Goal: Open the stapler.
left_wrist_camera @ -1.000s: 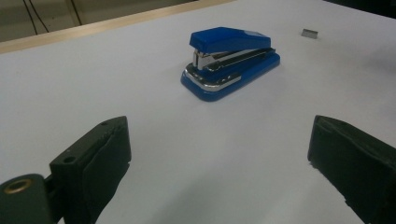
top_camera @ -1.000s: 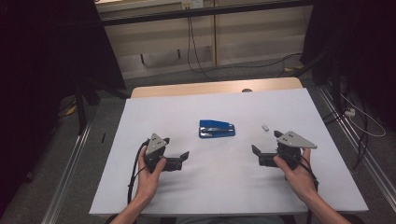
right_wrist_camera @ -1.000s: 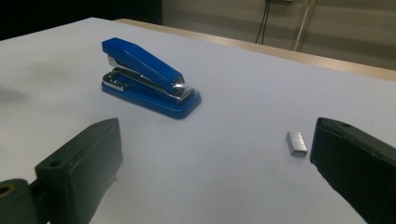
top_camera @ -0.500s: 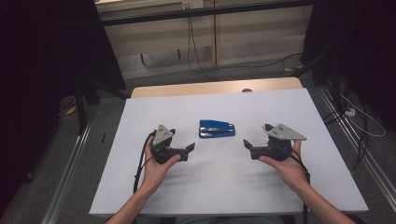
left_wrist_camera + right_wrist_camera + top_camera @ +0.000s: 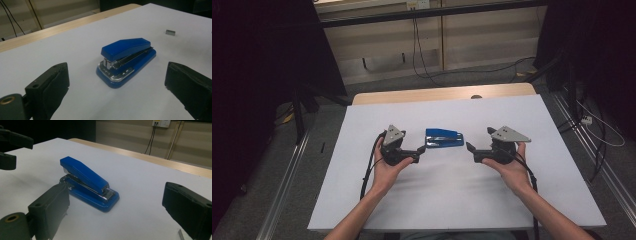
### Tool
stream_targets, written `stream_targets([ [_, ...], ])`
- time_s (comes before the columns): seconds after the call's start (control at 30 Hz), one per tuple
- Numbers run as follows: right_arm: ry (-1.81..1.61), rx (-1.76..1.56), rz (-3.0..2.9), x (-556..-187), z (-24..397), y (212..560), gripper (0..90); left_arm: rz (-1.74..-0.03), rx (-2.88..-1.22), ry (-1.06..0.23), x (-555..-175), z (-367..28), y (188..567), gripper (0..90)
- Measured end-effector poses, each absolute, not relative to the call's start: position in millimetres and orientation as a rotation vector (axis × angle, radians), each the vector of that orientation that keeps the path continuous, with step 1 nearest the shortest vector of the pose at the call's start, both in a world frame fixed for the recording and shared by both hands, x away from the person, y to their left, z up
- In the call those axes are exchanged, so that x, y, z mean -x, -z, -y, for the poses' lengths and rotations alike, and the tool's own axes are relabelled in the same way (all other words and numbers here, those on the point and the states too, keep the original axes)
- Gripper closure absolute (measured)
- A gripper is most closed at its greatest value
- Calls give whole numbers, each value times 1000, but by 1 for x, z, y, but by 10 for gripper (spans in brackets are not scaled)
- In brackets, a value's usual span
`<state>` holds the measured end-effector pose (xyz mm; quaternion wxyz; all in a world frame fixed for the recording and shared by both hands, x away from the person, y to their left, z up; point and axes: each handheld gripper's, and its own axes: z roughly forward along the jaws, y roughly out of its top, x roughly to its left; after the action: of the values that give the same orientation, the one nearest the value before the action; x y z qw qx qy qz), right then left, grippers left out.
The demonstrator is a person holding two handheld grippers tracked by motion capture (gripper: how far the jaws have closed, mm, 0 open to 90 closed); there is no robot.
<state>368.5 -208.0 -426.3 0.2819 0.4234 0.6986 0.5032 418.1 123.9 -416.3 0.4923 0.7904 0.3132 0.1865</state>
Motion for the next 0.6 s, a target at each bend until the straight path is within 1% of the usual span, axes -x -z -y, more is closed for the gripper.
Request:
stream_targets([
  [0.33,-1352,-1126,-1872,-382,197,424,71,-754,-1881,-457,-433,-117,411,51],
  [0.4,-1360,-1118,-1848,-386,195,421,84,-754,-1885,-459,-439,-113,410,51],
  [0.6,-1346,-1124,-1867,-394,191,421,82,-749,-1901,-468,-452,-107,410,51],
])
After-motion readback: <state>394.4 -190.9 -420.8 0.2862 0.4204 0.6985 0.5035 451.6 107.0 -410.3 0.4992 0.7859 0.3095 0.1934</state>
